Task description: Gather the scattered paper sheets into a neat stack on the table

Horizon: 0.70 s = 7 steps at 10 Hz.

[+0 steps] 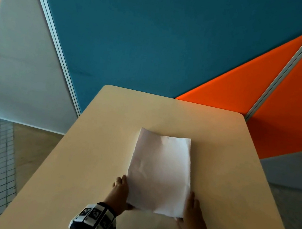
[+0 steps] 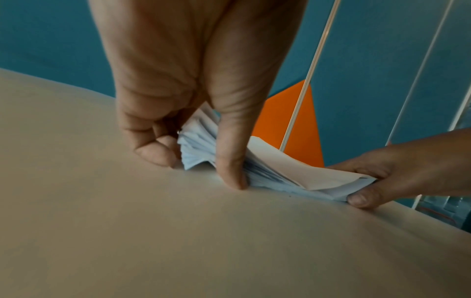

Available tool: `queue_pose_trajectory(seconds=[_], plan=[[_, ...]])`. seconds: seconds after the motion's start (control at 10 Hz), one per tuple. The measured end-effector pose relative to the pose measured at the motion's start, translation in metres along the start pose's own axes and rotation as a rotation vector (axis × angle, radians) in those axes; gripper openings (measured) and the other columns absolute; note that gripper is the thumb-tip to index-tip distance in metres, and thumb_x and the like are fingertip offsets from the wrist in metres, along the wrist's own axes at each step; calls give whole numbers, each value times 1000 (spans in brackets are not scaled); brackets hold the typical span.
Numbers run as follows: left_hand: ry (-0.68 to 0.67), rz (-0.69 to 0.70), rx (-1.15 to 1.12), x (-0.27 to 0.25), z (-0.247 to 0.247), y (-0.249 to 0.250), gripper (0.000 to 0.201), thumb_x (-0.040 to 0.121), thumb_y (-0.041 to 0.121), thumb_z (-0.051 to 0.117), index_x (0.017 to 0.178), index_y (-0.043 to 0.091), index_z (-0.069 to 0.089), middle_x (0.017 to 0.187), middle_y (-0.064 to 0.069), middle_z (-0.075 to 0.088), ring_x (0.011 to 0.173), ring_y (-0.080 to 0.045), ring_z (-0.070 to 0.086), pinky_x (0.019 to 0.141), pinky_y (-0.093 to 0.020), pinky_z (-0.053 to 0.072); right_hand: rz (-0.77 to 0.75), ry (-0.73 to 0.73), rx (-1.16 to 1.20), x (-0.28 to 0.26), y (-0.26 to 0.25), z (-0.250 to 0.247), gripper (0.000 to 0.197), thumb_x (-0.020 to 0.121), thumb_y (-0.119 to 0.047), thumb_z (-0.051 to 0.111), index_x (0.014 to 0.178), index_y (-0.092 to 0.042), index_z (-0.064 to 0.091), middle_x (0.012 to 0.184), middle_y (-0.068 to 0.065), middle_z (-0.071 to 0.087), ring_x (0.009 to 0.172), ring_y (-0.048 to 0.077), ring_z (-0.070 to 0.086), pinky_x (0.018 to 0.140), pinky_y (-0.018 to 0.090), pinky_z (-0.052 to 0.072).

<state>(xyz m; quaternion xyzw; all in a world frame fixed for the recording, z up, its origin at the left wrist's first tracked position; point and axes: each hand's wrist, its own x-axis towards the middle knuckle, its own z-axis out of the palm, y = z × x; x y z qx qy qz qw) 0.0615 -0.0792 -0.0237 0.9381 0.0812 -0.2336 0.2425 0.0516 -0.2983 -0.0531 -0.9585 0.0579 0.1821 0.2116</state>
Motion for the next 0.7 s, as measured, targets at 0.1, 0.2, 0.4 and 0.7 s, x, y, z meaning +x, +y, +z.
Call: queue_pose_trajectory(seconds=[0.1,0.2,0.4,0.7], plan=[[-3,-7,-9,0,2,-2,112,72,37,72,144,-5,-3,151,-20,18,141,-31,22,116,-29,19,11,4,14,-1,0,-1,97,85,-28,59,142,4,-12,148,18,18,135,29,32,110,27,29],[-18,-14,-30,2,2,-4,113,72,35,74,144,-3,-4,152,-21,17,142,-32,21,118,-31,19,14,-2,36,-2,-1,-3,98,85,-30,60,143,2,-12,148,17,20,135,28,33,108,27,30],[-20,-21,-52,6,2,-6,115,68,31,77,146,2,-2,149,-18,21,137,-32,27,117,-33,24,8,7,69,-8,-3,-12,98,84,-34,60,143,-2,-12,150,14,19,136,25,32,106,24,30],[4,-31,-64,-7,3,-20,83,63,31,80,125,7,30,132,-14,36,127,-30,40,104,-30,36,108,-53,100,-9,14,-6,96,75,-33,72,140,2,11,140,17,35,132,27,39,105,26,33]])
